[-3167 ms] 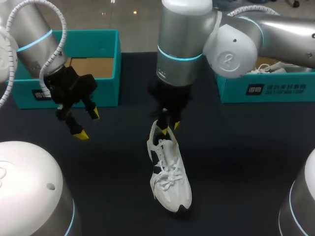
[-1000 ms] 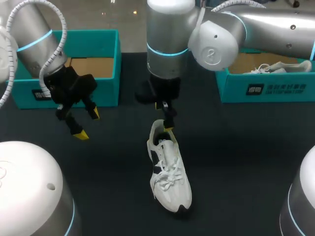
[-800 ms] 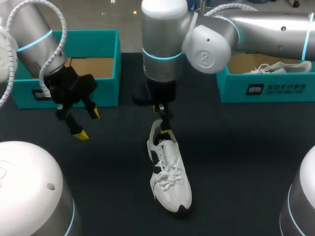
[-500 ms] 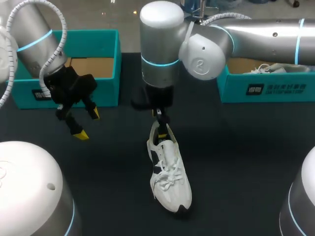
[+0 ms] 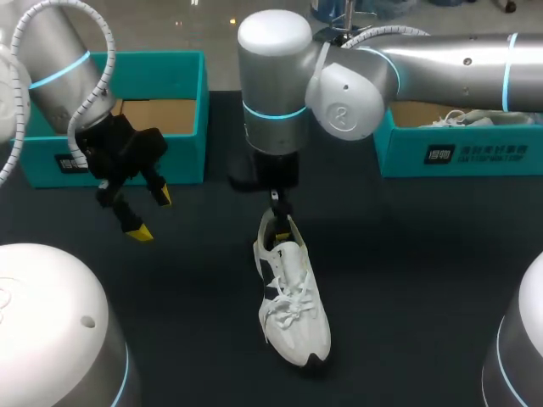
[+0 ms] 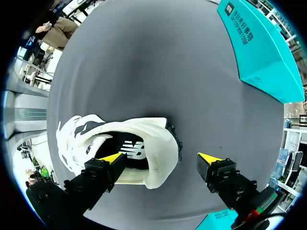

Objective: Take the shoe out of the shoebox, open the shoe tongue, remove and reinsert the insole, then place the shoe into the shoebox

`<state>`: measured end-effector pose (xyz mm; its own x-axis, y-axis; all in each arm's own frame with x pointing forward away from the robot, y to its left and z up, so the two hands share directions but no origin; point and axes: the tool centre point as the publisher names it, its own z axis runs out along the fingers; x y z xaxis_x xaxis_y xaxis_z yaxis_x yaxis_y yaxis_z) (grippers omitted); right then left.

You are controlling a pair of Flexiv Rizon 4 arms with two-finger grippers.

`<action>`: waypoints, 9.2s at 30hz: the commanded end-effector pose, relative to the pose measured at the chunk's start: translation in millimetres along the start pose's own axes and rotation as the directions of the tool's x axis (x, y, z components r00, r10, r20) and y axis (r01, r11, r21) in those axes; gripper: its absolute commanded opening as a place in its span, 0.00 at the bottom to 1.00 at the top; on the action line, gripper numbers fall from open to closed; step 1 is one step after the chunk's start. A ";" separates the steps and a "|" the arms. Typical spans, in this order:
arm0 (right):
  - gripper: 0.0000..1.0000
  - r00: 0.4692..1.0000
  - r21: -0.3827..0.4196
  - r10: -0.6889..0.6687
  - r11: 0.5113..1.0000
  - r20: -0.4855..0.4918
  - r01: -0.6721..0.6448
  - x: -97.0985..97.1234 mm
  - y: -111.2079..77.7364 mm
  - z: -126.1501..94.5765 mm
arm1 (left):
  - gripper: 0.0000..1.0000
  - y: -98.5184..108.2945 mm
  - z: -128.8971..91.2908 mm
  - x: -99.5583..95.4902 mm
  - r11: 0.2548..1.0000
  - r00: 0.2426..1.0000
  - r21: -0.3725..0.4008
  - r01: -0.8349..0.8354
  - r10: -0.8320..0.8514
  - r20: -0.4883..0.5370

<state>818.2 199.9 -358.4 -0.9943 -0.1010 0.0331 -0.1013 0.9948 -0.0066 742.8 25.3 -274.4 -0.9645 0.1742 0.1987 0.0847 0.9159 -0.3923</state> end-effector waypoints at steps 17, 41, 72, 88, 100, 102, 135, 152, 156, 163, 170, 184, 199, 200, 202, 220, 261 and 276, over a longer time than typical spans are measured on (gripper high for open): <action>0.00 1.000 0.004 0.023 1.000 -0.004 -0.023 -6.9 2.5 6.3 | 1.00 0.3 0.1 0.1 1.000 1.000 -0.002 0.000 0.000 0.000; 0.00 0.972 0.097 0.082 0.990 0.220 -0.106 -24.3 -53.0 -209.8 | 1.00 0.3 0.1 0.1 1.000 1.000 -0.002 0.000 0.000 0.000; 0.00 0.978 0.156 0.030 0.986 0.206 -0.063 -43.6 -44.7 -257.2 | 1.00 0.3 0.1 0.1 1.000 1.000 -0.002 0.000 0.000 0.000; 0.00 0.953 0.154 0.165 0.966 0.256 -0.209 -220.6 -307.2 -271.3 | 1.00 0.3 0.1 0.1 1.000 1.000 -0.002 0.000 0.000 0.000; 0.00 0.923 0.240 0.292 0.905 0.250 -0.351 -293.6 -439.1 -264.7 | 1.00 0.3 0.1 0.1 1.000 1.000 -0.002 0.000 0.000 0.000; 0.00 0.923 0.240 0.292 0.905 0.250 -0.351 -293.6 -439.1 -264.7 | 1.00 0.3 0.1 0.1 1.000 1.000 -0.002 0.000 0.000 0.000; 0.00 0.849 0.279 0.485 0.803 0.208 -0.527 -347.3 -509.7 -227.3 | 1.00 0.3 0.1 0.1 1.000 1.000 -0.002 0.000 0.000 0.000; 0.00 0.637 0.260 0.768 0.603 0.064 -0.754 -328.2 -527.5 -226.6 | 1.00 0.3 0.1 0.1 1.000 1.000 -0.002 0.000 0.000 0.000; 0.00 0.494 0.221 0.869 0.476 0.029 -0.851 -314.8 -522.2 -228.0 | 1.00 0.3 0.1 0.1 1.000 1.000 -0.002 0.000 0.000 0.000; 0.00 0.250 0.102 0.965 0.241 0.084 -0.965 -291.3 -523.6 -230.7 | 1.00 0.3 0.1 0.1 1.000 1.000 -0.002 0.000 0.000 0.000; 0.00 0.251 -0.068 0.951 0.267 0.180 -0.961 -284.6 -523.2 -235.2 | 1.00 0.3 0.1 0.1 1.000 1.000 -0.002 0.000 0.000 0.000; 0.00 0.103 -0.057 0.973 0.117 0.208 -0.991 -281.0 -528.3 -231.8 | 1.00 0.3 0.1 0.1 1.000 1.000 -0.002 0.000 0.000 0.000; 0.00 -0.279 -0.129 0.932 -0.255 0.232 -0.958 -271.1 -532.5 -192.4 | 1.00 0.3 0.1 0.1 1.000 1.000 -0.002 0.000 0.000 0.000; 0.00 -0.300 -0.147 0.931 -0.273 0.211 -0.951 -269.5 -535.1 -190.1 | 1.00 0.3 0.1 0.1 1.000 1.000 -0.002 0.000 0.000 0.000; 0.00 -0.304 -0.163 0.929 -0.274 0.209 -0.948 -268.9 -535.6 -189.4 | 1.00 0.3 0.1 0.1 1.000 1.000 -0.002 0.000 0.000 0.000; 0.00 -0.393 -0.155 0.884 -0.364 0.252 -0.918 -283.4 -545.2 -182.6 | 1.00 0.3 0.1 0.1 1.000 1.000 -0.002 0.000 0.000 0.000; 0.00 -0.505 -0.042 0.836 -0.508 0.217 -0.860 -285.9 -552.4 -47.5 | 1.00 0.3 0.1 0.1 1.000 1.000 -0.002 0.000 0.000 0.000; 1.00 -0.498 -0.041 0.844 -0.501 0.197 -0.865 -264.5 -554.1 -36.7 | 1.00 0.3 0.1 0.1 1.000 1.000 -0.002 0.000 0.000 0.000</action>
<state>1146.7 -327.1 -332.8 0.4053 0.8868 -0.2222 0.9092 -0.4164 -0.0038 742.8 25.3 -274.4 -0.9645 0.1741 0.1986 0.0846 0.9160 -0.3922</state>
